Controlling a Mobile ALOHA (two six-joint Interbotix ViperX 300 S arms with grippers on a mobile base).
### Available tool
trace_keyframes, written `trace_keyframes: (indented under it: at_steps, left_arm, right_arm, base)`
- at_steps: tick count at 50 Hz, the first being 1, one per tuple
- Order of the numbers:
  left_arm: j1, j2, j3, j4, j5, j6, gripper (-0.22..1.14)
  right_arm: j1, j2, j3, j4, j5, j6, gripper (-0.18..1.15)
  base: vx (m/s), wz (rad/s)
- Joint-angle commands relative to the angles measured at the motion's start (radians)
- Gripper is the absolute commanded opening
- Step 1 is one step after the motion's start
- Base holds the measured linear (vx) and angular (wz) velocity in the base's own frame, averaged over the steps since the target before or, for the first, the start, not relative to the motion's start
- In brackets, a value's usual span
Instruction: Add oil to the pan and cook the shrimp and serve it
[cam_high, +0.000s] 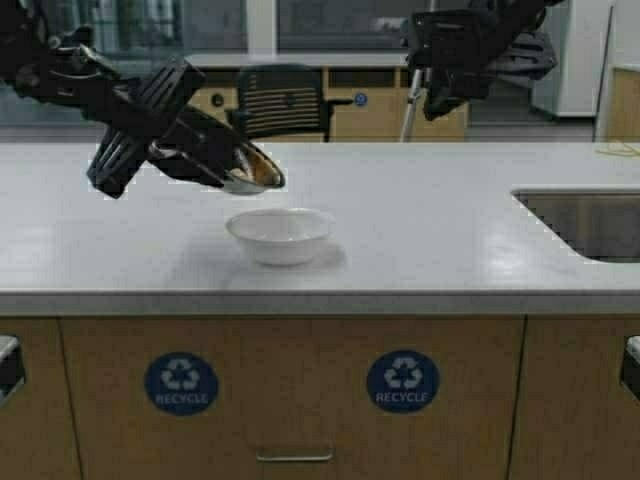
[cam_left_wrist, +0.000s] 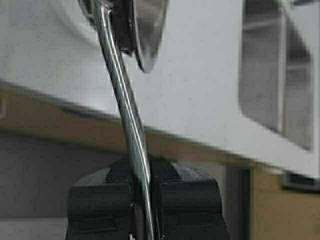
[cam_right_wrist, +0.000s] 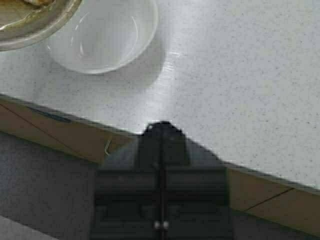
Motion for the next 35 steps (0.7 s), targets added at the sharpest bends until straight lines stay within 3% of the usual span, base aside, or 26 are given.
trace_keyframes:
  at_steps: [1,13,35]
  left_arm:
    - [-0.049,-0.054,-0.081,0.003,0.117,0.100,0.04]
    - [-0.117,-0.051,-0.161,-0.003,0.316,0.258,0.04]
    - [-0.117,-0.017,-0.239,-0.011,0.417,0.431,0.04]
  right_arm:
    - [0.000,-0.009,-0.017,0.002,-0.009,0.002,0.05]
    - [0.000,-0.009,-0.017,0.002,-0.011,0.002,0.05]
    - [0.000,-0.009,-0.018,0.003,-0.009,0.002,0.05]
  base:
    - [0.00,0.00]
    - [0.00,0.00]
    - [0.00,0.00]
